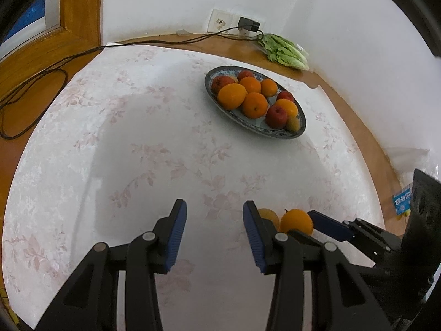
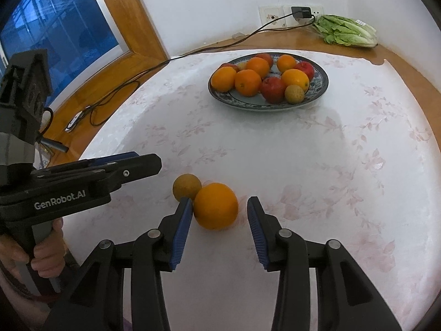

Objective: Organize fruits
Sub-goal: 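Grasp the last orange with the right tool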

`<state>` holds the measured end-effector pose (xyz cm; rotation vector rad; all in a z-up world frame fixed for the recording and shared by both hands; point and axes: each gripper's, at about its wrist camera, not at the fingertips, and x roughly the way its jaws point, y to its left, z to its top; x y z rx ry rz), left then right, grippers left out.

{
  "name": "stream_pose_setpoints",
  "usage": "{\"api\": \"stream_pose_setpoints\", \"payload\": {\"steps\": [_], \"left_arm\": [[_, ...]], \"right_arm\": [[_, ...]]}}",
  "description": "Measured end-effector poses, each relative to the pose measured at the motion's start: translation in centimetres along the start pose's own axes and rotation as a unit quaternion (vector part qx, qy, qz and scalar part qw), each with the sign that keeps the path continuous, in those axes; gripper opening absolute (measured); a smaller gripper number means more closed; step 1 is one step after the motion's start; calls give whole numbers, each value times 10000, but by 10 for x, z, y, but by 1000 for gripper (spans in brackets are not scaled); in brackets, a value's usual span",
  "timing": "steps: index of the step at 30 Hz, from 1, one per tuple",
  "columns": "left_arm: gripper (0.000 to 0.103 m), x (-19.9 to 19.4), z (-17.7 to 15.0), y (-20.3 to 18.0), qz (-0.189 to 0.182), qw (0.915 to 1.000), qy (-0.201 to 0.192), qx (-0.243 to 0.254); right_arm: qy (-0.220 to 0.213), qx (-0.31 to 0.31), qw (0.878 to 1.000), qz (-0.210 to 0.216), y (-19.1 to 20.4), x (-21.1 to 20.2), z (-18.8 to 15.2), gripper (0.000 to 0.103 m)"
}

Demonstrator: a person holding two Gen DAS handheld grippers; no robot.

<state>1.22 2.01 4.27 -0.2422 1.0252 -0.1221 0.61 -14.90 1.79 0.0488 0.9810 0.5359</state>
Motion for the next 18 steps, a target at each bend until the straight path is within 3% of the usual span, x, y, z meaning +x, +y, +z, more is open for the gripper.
{"api": "stream_pose_setpoints", "payload": {"steps": [4,6,18], "left_arm": [[45,-1,0,-3,-16,10000,-1,24],[45,-1,1,-4,-22,10000,2,27],[45,2,-5,-21,-57,9998,16,190]], "right_arm": [[67,41,9999,64,-2,5,-1,42],[39,43,9999,117,-2,4,-1,35],[-223,300,9992,-165,-26,-15,4,35]]}}
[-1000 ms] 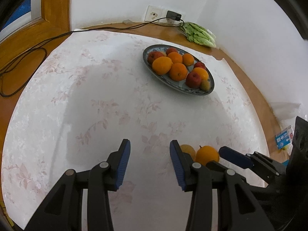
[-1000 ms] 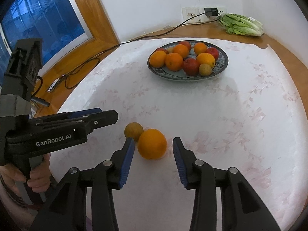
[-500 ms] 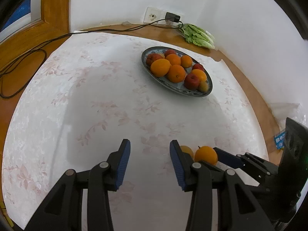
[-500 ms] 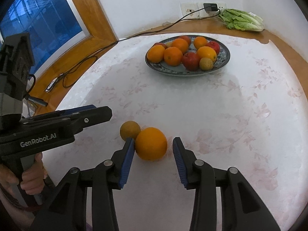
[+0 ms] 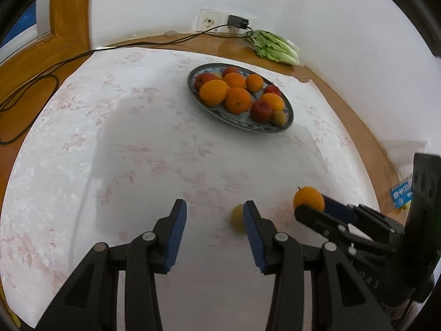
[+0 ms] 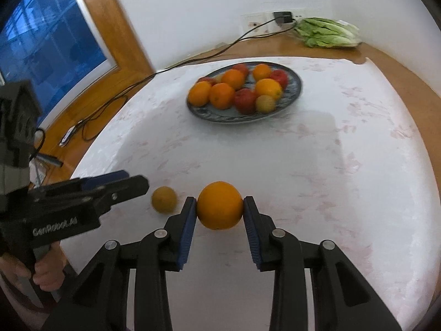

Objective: Organize fruits
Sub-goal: 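Grasp the last orange with the right tool, then grasp the yellow-green fruit with the left tool while the right tool holds the orange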

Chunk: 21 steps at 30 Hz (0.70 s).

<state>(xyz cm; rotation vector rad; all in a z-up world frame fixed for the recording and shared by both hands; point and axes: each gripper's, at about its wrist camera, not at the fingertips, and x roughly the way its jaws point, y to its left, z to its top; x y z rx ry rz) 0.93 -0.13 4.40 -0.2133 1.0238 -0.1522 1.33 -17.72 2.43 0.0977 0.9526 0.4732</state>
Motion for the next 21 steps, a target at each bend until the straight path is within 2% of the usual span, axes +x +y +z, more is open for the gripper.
{"api": "stream_pose_setpoints", "payload": {"steps": [6,15,21], "left_arm": [[45,4,-5,-15,-37,9997,40,217],[44,13,-11,-25,-11,9991,135,397],[38,20,-14,-29,-38,9987,190,463]], "right_arm": [[-73,173,9997,-123,-15,-6,1,35],[-19,281,9996,-78,-24,-4,-3,35],[19,338,9994,-44,-28,0,-4,35]]}}
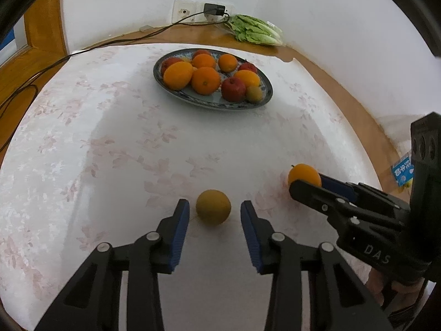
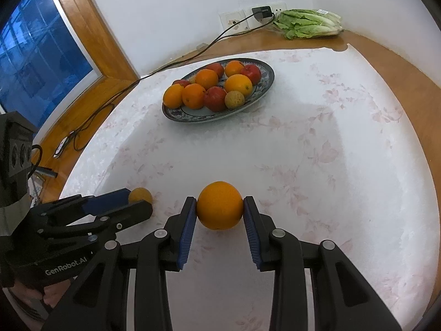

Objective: Organize fruits
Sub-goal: 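Grasp the yellow-green fruit with the left tool while the right tool holds the orange, then carry the yellow-green fruit and the orange over the plate with both tools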

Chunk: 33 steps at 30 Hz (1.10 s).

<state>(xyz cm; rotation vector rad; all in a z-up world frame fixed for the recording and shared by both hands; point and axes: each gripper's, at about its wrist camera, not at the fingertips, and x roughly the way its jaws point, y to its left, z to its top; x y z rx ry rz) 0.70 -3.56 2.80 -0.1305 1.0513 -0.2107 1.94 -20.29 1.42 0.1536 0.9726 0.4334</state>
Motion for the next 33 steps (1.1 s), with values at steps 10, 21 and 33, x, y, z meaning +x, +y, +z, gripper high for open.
{"api": "stream_pose_setpoints", "payload": {"steps": [10,21,33], "left_arm": [[28,3,1,0,-7,10000,5,16],[28,-1,7,3,28,10000,-84,-36],[28,-11,30,1,99,9993,-352,25]], "right_arm": [[20,15,10000,37,-1,1,0,35],[-13,-10,10000,59,0,-1,3,35],[-158,-136,9997,108,4,-12,21,35]]}}
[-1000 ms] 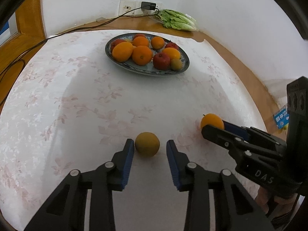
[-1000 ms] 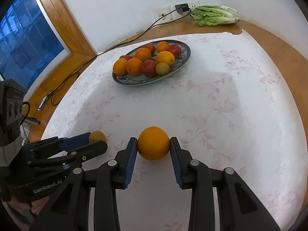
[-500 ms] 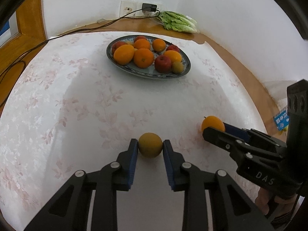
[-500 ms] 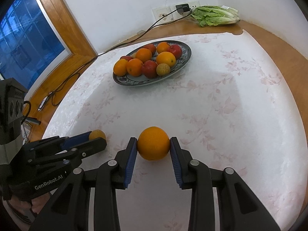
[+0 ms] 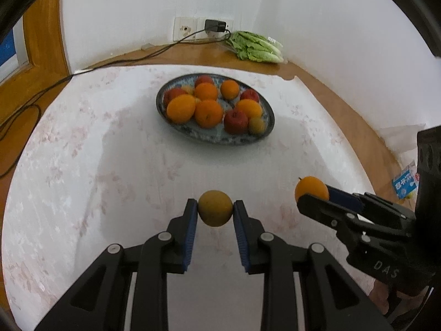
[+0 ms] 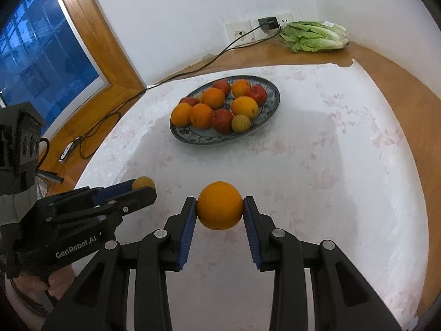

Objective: Organize fruits
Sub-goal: 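Carry the yellow-green fruit and the orange over the plate with both tools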

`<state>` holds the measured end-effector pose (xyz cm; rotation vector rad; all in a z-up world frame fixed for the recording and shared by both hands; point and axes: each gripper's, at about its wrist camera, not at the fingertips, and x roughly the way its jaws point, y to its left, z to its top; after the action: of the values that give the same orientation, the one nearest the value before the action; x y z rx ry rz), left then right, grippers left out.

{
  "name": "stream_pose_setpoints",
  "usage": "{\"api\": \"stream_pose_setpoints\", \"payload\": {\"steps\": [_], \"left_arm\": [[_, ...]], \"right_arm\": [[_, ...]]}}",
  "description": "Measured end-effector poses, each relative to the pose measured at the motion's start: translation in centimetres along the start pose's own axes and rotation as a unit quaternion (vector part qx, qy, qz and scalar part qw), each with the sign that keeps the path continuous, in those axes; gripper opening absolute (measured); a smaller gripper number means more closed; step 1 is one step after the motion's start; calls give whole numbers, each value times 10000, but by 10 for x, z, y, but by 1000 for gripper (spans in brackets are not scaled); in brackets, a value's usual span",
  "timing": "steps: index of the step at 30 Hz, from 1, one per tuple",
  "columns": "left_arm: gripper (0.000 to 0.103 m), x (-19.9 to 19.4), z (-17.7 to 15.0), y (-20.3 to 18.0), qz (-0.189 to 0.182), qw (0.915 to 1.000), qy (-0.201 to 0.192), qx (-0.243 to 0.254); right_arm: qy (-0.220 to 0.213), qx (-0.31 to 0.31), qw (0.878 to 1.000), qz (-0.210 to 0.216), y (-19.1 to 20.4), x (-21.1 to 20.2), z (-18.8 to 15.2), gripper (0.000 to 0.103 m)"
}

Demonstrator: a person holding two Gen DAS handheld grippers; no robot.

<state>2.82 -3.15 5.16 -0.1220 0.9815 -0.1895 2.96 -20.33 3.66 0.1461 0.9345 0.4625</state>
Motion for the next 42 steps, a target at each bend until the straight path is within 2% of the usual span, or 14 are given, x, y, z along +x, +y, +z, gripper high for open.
{"api": "stream_pose_setpoints", "payload": {"steps": [18,32,42], "left_arm": [[28,16,42,-1,9,9998,-201,-10],[28,53,62,6,21,9999,-17,-111],[28,66,68,5,5,10000,-52,-41]], "right_arm": [[-147,-168,9997,-94,-3,1,40,35],[-161,-278,9989,-348,-17,33,73,35],[-118,-400,9970,-659,-30,62,89,35]]}}
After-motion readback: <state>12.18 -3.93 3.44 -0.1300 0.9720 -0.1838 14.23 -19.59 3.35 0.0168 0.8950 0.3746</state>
